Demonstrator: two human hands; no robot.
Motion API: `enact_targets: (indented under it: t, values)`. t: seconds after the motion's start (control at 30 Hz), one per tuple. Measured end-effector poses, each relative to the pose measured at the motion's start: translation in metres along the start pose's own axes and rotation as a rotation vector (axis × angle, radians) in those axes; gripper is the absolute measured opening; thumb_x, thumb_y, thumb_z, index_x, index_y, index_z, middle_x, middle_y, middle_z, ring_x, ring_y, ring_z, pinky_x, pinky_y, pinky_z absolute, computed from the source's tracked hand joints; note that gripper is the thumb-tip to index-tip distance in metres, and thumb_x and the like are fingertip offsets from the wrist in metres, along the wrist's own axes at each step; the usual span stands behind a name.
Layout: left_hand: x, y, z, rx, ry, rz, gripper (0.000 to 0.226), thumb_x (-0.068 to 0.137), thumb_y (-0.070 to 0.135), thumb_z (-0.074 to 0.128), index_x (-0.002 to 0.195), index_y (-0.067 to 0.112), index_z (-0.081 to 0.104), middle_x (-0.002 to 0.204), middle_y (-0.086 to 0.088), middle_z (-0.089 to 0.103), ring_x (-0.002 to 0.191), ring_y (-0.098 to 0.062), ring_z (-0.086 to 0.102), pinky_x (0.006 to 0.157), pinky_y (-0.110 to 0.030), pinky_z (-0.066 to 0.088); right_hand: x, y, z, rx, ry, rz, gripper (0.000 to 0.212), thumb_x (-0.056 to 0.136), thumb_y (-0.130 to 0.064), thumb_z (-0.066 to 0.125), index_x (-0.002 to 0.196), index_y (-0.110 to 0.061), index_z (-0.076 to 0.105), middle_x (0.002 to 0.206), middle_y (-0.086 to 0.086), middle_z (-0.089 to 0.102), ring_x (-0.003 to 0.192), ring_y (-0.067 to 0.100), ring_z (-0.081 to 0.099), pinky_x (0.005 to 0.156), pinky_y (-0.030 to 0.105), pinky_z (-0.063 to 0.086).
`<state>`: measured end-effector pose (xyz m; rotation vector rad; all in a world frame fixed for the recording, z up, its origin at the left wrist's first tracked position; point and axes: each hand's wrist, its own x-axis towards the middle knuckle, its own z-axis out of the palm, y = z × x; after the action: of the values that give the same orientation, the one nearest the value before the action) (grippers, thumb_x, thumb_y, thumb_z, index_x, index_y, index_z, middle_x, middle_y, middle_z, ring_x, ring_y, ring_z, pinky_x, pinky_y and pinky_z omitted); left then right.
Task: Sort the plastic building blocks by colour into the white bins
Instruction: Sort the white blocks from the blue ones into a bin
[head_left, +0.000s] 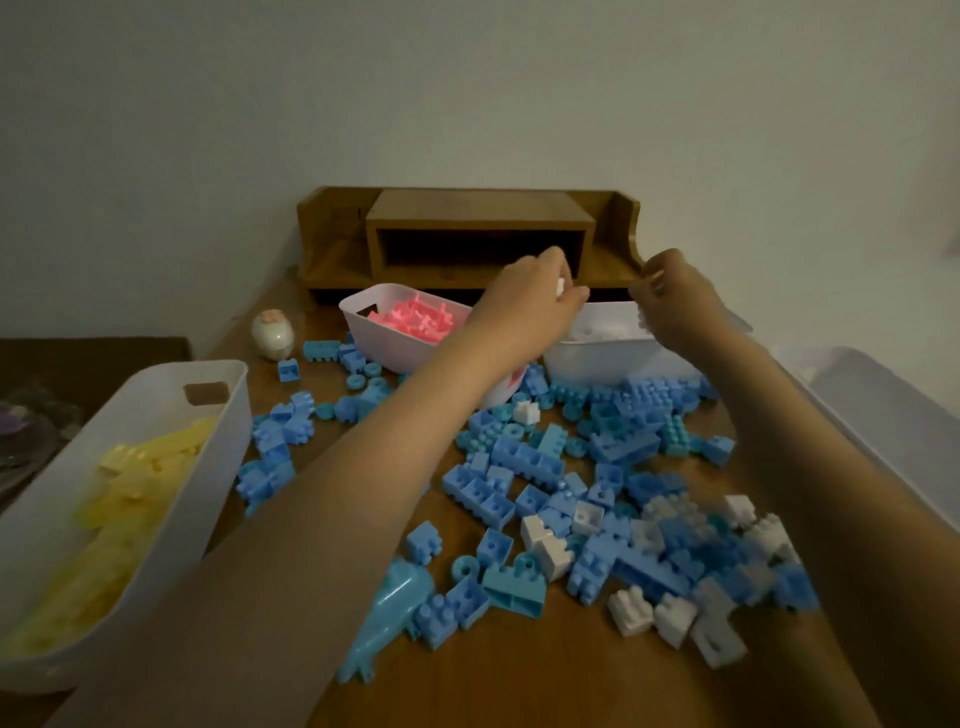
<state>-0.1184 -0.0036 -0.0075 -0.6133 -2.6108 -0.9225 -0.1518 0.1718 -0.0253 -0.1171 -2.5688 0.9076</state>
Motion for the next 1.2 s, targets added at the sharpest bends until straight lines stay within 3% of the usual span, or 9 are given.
enact_targets:
  t: [0.1,0.27,0.37,0.53,0.67,0.77,0.9,1.03,1.2]
  values:
    - [0.033,0.006,0.027,0.036,-0.159,-0.012,0.012,0.097,0.023,0.042,0.102,0.012,0.044,0.105,-0.006,0.045,0.087,-0.021,0.048,0.064,-0.028,0.036,0.02,0.021,0.008,-0.164,0.016,0.04,0.031,0.096,-0.025,0.043,0.119,-0.005,0.044,0.118,0.019,0.053,0.101,0.035,0.055,0.085,0.047,0.047]
    - [0.058,0.002,0.07,0.197,-0.453,-0.089,0.053,0.099,0.027,0.036,0.146,0.014,0.015,0.145,-0.017,0.028,0.128,-0.035,0.038,0.101,-0.045,0.034,0.018,0.032,0.015,-0.644,-0.353,-0.071,0.045,0.1,-0.017,0.028,0.144,-0.012,0.021,0.139,0.02,0.037,0.123,0.038,0.043,0.099,0.056,0.036]
    - [0.06,0.003,0.073,0.195,-0.462,-0.076,0.062,0.099,0.027,0.036,0.15,0.023,0.001,0.15,-0.019,0.025,0.133,-0.037,0.034,0.104,-0.047,0.032,0.015,0.023,0.008,-0.626,-0.354,-0.115,0.039,0.101,-0.021,0.028,0.137,-0.008,0.036,0.137,0.016,0.041,0.123,0.035,0.042,0.102,0.052,0.033]
    - [0.026,0.007,0.042,0.106,-0.342,-0.02,0.059,0.096,0.008,0.042,0.147,0.021,0.015,0.147,-0.013,0.03,0.13,-0.031,0.036,0.1,-0.043,0.039,-0.014,-0.002,-0.004,-0.123,-0.262,-0.131,0.041,0.097,-0.013,0.037,0.137,-0.012,0.034,0.13,0.011,0.051,0.112,0.025,0.051,0.088,0.031,0.039]
    - [-0.022,-0.006,0.03,0.325,-0.369,0.027,0.047,0.089,0.0,0.048,0.133,0.015,0.039,0.121,-0.012,0.05,0.099,-0.03,0.053,0.071,-0.035,0.042,-0.061,-0.024,-0.003,-0.049,-0.346,-0.25,0.019,0.095,-0.012,0.044,0.113,-0.009,0.039,0.083,0.002,0.053,0.075,0.019,0.05,0.061,0.026,0.035]
    - [-0.046,-0.012,0.028,0.404,-0.276,0.125,0.034,0.091,0.001,0.045,0.118,0.016,0.06,0.112,-0.009,0.059,0.104,-0.03,0.053,0.083,-0.033,0.036,-0.096,-0.027,-0.001,-0.075,-0.501,-0.283,0.024,0.093,-0.018,0.054,0.104,-0.008,0.035,0.087,0.006,0.054,0.078,0.02,0.051,0.066,0.027,0.037]
    - [-0.063,-0.022,0.028,0.676,-0.367,0.16,0.046,0.09,-0.001,0.042,0.127,0.023,0.053,0.112,-0.003,0.057,0.115,-0.026,0.044,0.104,-0.046,0.018,-0.122,-0.022,-0.021,-0.18,-0.659,-0.332,0.011,0.091,-0.015,0.055,0.101,-0.018,0.051,0.104,0.004,0.06,0.086,0.016,0.053,0.076,0.028,0.044]
    - [-0.064,-0.024,0.028,0.765,-0.393,0.143,0.04,0.093,0.005,0.046,0.127,0.026,0.052,0.12,-0.007,0.049,0.124,-0.029,0.036,0.106,-0.049,0.014,-0.145,-0.025,-0.031,-0.219,-0.959,-0.323,0.017,0.094,-0.021,0.051,0.106,-0.033,0.054,0.103,-0.008,0.055,0.087,0.009,0.053,0.078,0.022,0.044]
    - [-0.061,-0.025,0.03,0.74,-0.38,0.074,0.025,0.096,0.02,0.046,0.12,0.018,0.054,0.124,-0.009,0.048,0.124,-0.028,0.038,0.106,-0.045,0.015,-0.148,-0.023,-0.021,-0.249,-0.89,-0.308,0.018,0.092,-0.022,0.055,0.107,-0.031,0.051,0.089,-0.017,0.049,0.076,0.002,0.049,0.066,0.016,0.042]
